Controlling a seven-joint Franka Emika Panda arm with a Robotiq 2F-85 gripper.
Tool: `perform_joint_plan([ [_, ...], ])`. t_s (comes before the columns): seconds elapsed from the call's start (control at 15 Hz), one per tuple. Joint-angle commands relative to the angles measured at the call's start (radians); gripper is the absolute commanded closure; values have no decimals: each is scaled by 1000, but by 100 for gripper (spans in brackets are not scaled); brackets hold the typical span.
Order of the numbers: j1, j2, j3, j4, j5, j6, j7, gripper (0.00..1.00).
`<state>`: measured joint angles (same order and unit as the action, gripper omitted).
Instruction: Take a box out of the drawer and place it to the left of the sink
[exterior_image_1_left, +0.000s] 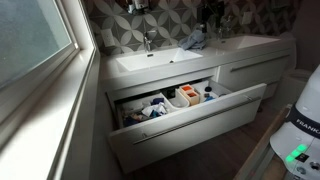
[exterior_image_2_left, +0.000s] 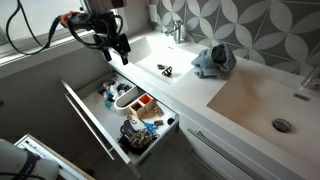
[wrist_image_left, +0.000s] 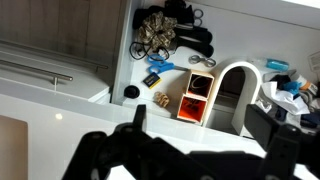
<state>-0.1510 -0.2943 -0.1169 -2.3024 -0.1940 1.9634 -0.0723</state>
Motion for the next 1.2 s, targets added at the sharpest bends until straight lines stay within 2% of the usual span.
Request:
perform_joint_plan([
  [0.0, 35, 24, 2, -40, 48, 39, -14, 0],
  [0.47, 41, 117, 12, -201, 65, 223, 110, 0],
  [0.93, 12, 246, -10, -322, 30, 557, 124, 0],
  [1.0, 19, 210, -4, -303, 45, 486, 102, 0],
  [1.13, 15, 243, -8, -316, 43, 532, 102, 0],
])
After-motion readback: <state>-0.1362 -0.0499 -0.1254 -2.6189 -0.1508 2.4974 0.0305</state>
